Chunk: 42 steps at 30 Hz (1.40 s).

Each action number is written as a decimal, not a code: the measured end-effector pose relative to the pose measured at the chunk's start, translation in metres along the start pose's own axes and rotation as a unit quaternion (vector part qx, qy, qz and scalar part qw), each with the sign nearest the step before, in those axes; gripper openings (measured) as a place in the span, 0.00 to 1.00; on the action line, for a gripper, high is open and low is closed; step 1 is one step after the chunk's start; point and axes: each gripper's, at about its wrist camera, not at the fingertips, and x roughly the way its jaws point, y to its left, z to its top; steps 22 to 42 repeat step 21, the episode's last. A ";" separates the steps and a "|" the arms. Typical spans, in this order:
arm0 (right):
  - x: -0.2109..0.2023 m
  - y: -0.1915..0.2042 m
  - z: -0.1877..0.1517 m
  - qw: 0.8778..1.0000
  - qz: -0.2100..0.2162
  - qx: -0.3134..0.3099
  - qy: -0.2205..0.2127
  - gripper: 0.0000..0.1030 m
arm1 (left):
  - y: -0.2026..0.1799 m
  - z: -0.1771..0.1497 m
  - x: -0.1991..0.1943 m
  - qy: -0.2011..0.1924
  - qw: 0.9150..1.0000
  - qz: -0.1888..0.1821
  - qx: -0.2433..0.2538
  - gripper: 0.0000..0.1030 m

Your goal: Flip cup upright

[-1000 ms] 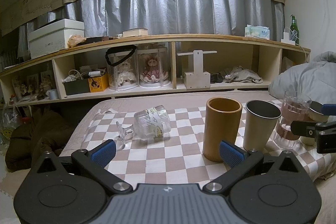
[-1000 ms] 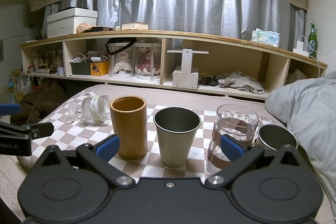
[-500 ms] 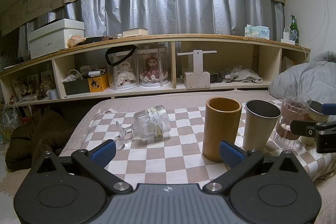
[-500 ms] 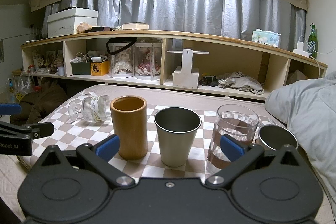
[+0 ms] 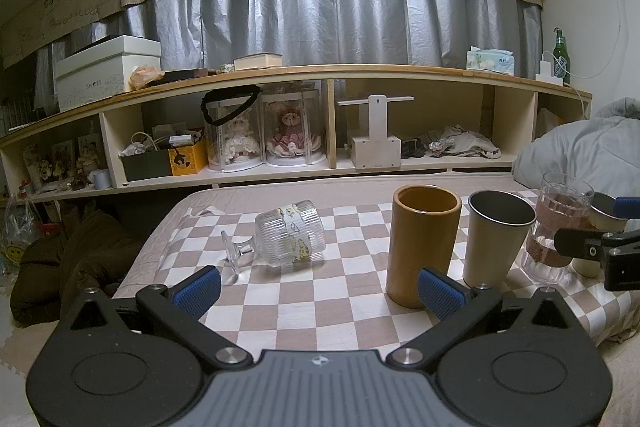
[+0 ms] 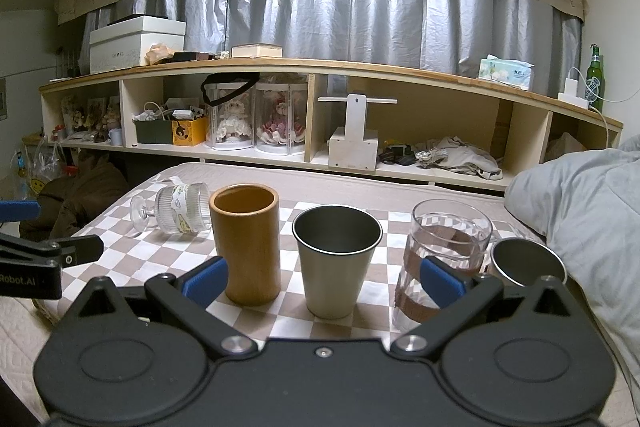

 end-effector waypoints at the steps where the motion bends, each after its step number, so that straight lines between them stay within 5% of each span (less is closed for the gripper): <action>1: 0.000 0.000 0.000 1.000 0.000 0.000 0.000 1.00 | 0.001 -0.001 0.000 0.000 1.000 0.000 0.000 1.00; 42: 0.000 0.000 0.000 1.000 0.000 0.001 0.000 1.00 | 0.001 -0.002 0.001 0.001 1.000 0.002 -0.001 1.00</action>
